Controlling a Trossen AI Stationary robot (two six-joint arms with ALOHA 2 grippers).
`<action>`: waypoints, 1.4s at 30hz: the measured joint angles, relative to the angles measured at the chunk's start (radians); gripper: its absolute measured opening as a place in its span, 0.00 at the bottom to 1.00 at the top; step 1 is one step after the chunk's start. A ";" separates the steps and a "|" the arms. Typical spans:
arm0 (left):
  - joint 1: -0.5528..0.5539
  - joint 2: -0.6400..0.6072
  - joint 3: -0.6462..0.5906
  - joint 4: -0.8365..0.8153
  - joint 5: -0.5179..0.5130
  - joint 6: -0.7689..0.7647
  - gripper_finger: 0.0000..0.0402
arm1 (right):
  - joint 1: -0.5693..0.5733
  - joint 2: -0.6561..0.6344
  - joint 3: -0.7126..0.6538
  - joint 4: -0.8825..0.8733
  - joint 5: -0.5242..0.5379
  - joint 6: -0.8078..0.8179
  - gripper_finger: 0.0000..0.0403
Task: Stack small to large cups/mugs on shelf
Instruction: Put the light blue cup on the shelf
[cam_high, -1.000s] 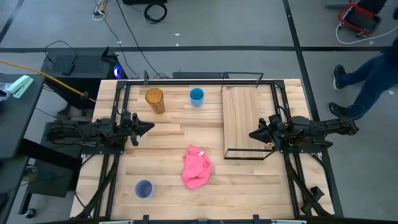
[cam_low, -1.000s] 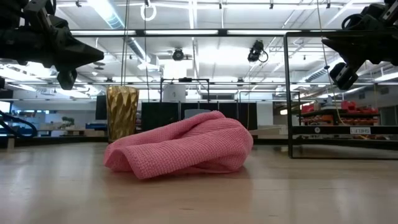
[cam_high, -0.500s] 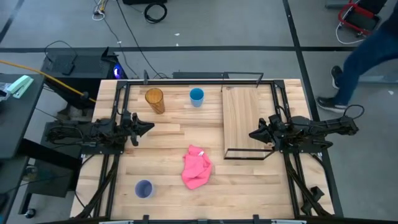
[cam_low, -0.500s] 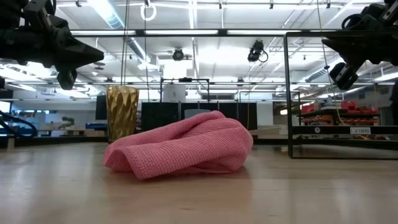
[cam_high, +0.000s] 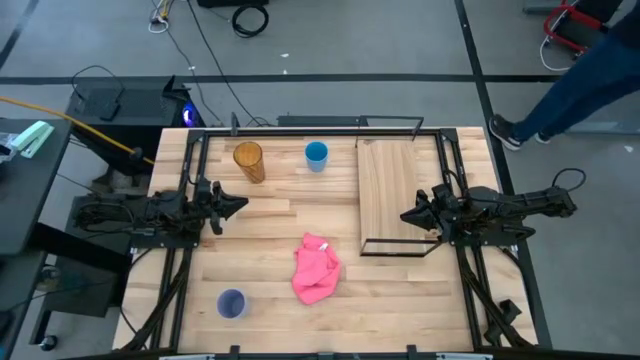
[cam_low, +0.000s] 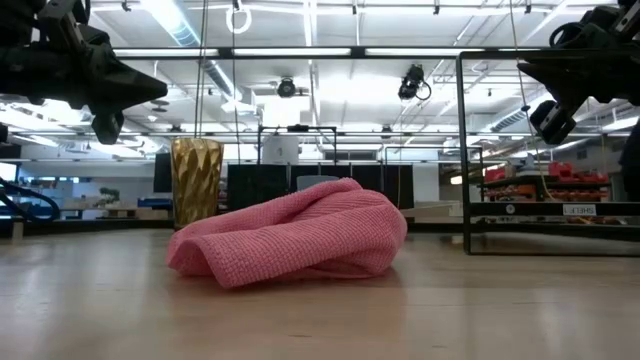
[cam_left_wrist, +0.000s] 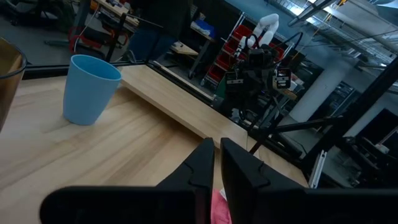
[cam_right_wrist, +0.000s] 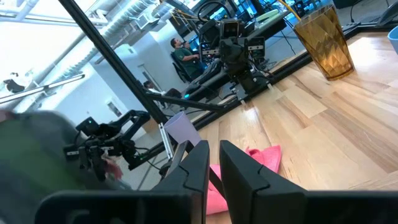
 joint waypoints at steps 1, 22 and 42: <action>0.000 0.000 0.000 0.002 -0.008 0.017 0.09 | 0.000 0.000 0.000 0.000 0.000 0.000 0.11; 0.001 0.000 0.000 0.034 -0.032 -0.142 0.09 | 0.000 0.000 0.000 0.025 0.023 -0.035 0.11; 0.001 0.000 0.001 0.419 -0.068 -0.270 0.08 | 0.000 0.000 0.000 0.664 0.371 0.157 0.11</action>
